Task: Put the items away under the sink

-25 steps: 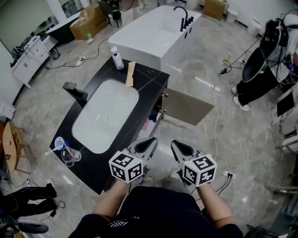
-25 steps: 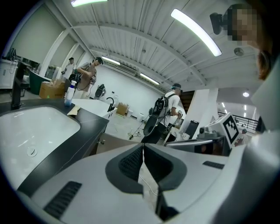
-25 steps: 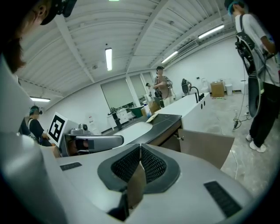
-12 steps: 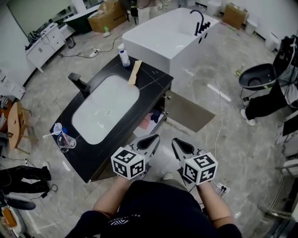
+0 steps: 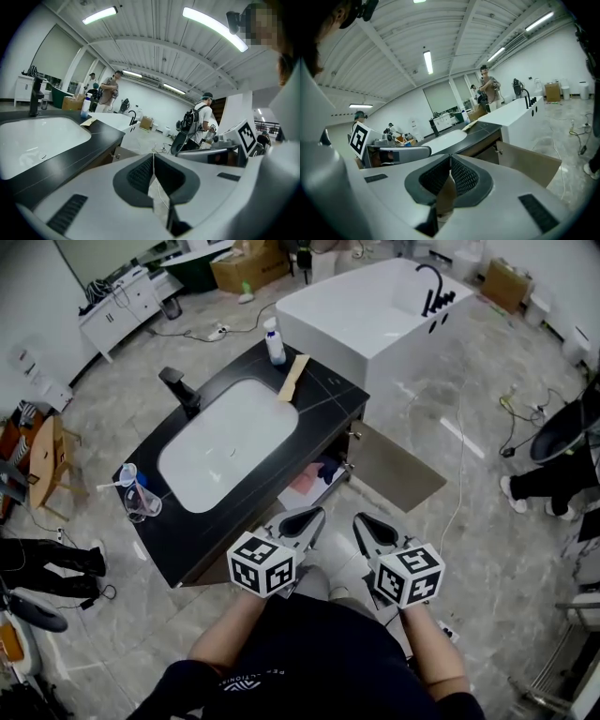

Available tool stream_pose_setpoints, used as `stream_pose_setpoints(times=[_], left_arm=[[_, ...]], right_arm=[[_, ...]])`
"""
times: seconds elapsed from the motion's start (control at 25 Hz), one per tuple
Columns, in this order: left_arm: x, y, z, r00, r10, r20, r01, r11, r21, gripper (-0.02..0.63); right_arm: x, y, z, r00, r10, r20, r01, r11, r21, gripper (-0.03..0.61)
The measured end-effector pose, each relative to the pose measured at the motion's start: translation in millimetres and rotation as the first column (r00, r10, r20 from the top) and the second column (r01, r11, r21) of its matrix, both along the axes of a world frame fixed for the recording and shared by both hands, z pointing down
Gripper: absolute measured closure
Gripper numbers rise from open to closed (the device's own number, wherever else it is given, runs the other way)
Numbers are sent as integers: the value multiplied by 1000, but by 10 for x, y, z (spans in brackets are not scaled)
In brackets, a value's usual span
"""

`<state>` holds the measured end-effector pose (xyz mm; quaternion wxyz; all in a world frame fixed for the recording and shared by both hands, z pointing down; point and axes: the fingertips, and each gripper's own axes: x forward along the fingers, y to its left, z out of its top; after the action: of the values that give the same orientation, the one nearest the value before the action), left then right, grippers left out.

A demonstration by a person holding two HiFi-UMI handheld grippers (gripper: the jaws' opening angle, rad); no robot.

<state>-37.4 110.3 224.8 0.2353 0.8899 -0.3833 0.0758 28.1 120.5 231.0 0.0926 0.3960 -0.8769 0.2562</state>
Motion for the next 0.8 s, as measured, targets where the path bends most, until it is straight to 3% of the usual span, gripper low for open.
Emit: stream_pose_setpoints(times=[0.4,0.8], left_arm=[[19,-453,74,1000,10,1,-10,1000,-8,598],[-74,-1269,88,999,-19,-25,18,1000,-21,598]], right_arm=[[-23,-363,51,1000,-5,-5,5,1000,-11,541],[-88,-1195,97,1000,2,-5,-2,999,-40,541]])
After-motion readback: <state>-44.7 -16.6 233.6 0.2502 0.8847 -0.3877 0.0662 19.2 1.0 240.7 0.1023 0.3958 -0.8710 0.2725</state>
